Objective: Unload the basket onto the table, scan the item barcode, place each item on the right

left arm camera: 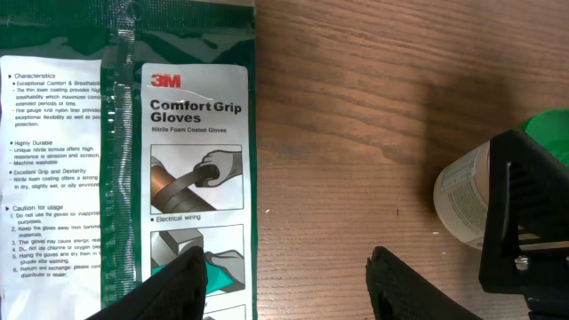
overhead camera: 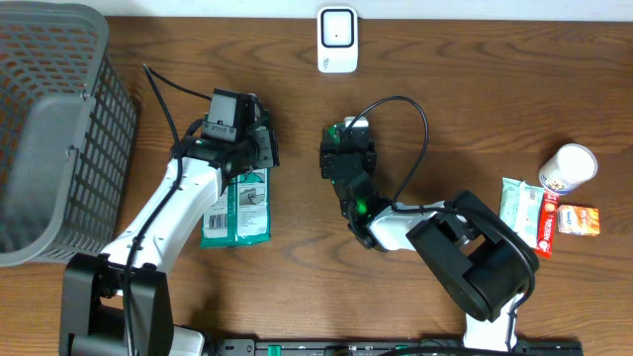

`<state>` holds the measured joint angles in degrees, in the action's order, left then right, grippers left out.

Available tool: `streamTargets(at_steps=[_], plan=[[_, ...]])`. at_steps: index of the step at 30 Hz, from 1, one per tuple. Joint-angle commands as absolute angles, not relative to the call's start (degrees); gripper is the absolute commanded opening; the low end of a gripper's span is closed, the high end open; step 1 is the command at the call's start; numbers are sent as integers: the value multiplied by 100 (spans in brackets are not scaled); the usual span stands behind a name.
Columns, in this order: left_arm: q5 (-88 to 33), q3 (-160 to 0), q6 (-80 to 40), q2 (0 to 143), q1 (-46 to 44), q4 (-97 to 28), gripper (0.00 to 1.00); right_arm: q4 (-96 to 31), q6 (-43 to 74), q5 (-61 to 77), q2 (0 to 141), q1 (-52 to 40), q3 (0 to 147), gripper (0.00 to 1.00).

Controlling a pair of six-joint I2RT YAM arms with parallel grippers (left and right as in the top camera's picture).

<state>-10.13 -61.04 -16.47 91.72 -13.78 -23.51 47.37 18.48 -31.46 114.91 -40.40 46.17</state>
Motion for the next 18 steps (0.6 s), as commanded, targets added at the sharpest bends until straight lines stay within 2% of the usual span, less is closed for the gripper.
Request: streamTargets(at_steps=[1,2,3,9,13,15,18], plan=[[-939,-6020,-1614,9212,-1391,-2346,58,4584,1927,-3074,11546,-4097,4639,12],[-939,-6020,-1614,9212,-1391,-2344,58,4580,1925,-3076,11546,-4108,4639,35],[-939,-6020,-1614,9212,-1391,-2346,58,4580,1922,-3079,11546,-4112,4639,40],[-939,-6020,-1614,9212,-1391,-2344,58,4560,1922,-3076,11539,-4154,4639,50],[-939,-6020,-1614,9212,-1391,-2346,58,4558,1922,-3083,11539,-4246,4639,75],[-937,-6020,-1612,9212,-1391,-2344,58,4556,1920,-3146,11539,-4309,4639,99],[-937,-6020,-1614,9212,-1391,-2344,58,4554,1809,-3295,11539,-4392,4637,99]])
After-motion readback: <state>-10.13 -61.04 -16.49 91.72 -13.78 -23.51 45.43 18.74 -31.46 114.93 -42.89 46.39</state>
